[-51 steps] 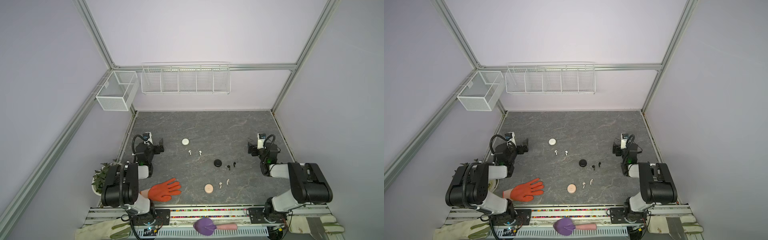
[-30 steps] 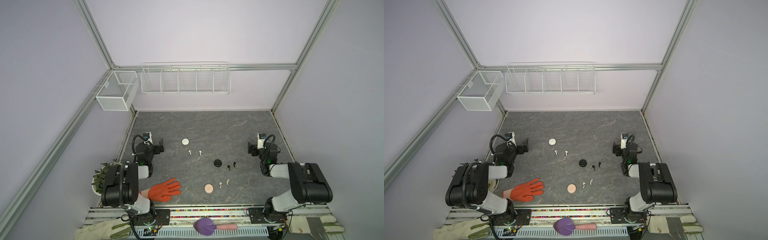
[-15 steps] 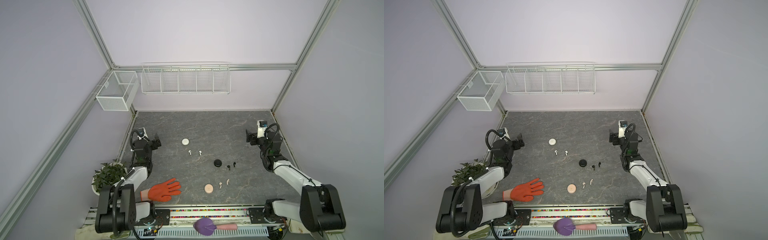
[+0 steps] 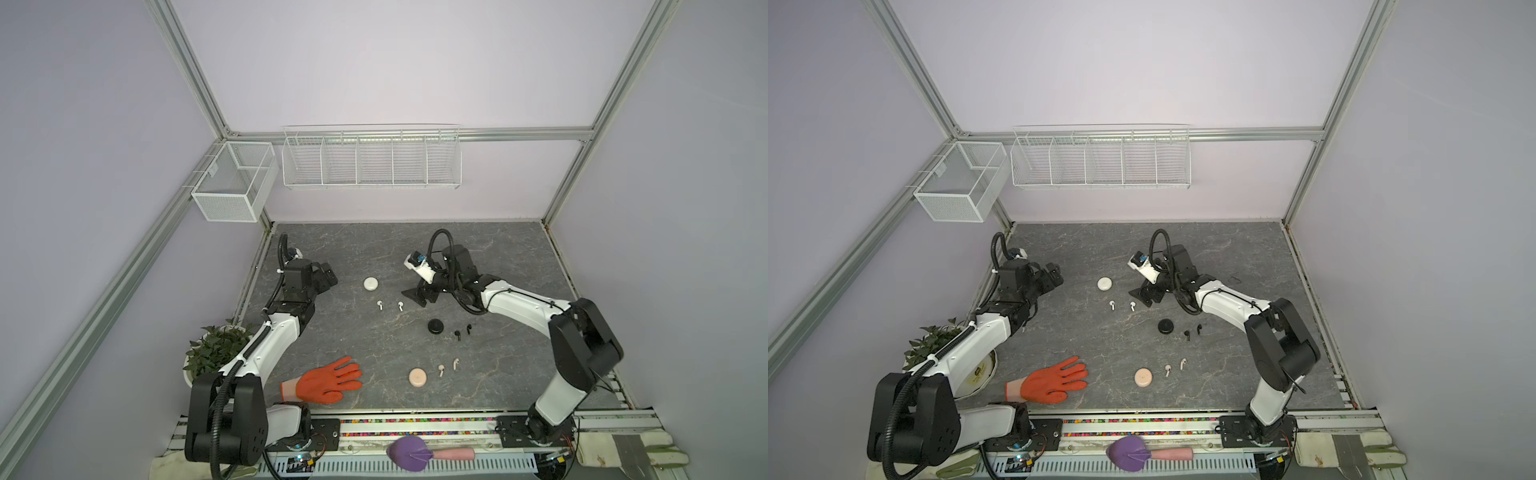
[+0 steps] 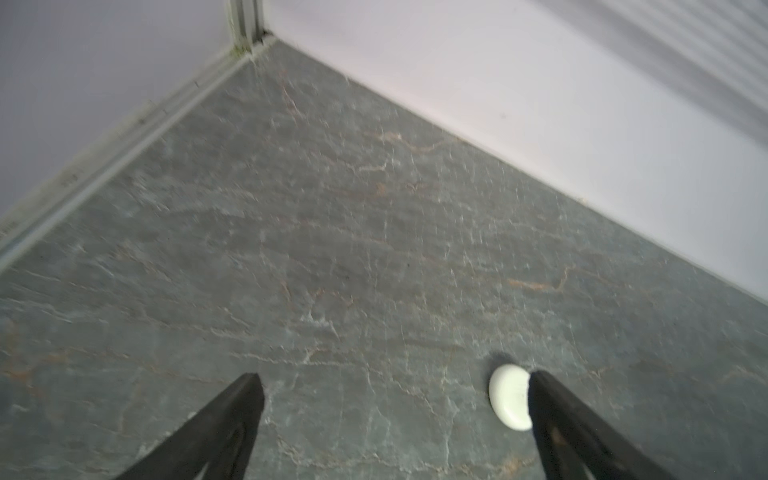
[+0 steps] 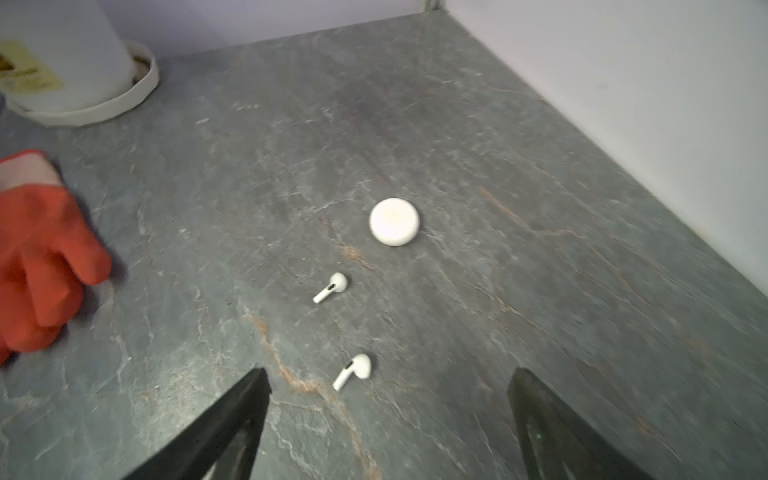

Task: Insert the wireless bluetooth earbuds into the charging case
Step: 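Reach the right gripper to the white charging case and close on it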

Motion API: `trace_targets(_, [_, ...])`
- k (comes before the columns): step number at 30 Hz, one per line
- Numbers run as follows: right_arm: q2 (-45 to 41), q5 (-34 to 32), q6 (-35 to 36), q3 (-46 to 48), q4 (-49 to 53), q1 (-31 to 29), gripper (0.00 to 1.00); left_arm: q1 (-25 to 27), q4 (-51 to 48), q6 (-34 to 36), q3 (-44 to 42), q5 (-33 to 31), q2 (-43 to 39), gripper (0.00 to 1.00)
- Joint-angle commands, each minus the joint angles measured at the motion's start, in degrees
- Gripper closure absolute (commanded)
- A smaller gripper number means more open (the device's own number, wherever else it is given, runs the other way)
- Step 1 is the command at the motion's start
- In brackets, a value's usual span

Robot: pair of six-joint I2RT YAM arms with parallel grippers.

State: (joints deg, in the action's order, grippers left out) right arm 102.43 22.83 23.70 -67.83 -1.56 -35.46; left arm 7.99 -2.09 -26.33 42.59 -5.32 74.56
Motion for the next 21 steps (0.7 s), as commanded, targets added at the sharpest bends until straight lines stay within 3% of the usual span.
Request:
trace_targets(1, [7.48, 4.48, 11.59, -8.03, 9.92, -2.16, 0.05, 0.10, -4.09, -4.22, 0.95, 7.31, 1.89, 0.01])
trace_targets(4, [14.98, 4.86, 14.25, -18.16, 16.60, -2.54, 0.00, 0.10, -3.53, -5.13, 0.42, 11.11, 3.08, 0.01])
trace_targets(9, [23.59, 3.43, 17.21, -28.55, 19.84, -2.61, 0.01, 0.01, -5.25, -5.05, 1.03, 12.90, 5.16, 0.01])
trace_targets(21, [41.95, 3.48, 18.50, -57.78, 35.08, -2.62, 0.10, -0.48, -5.77, -6.30, 5.56, 18.98, 12.51, 0.00])
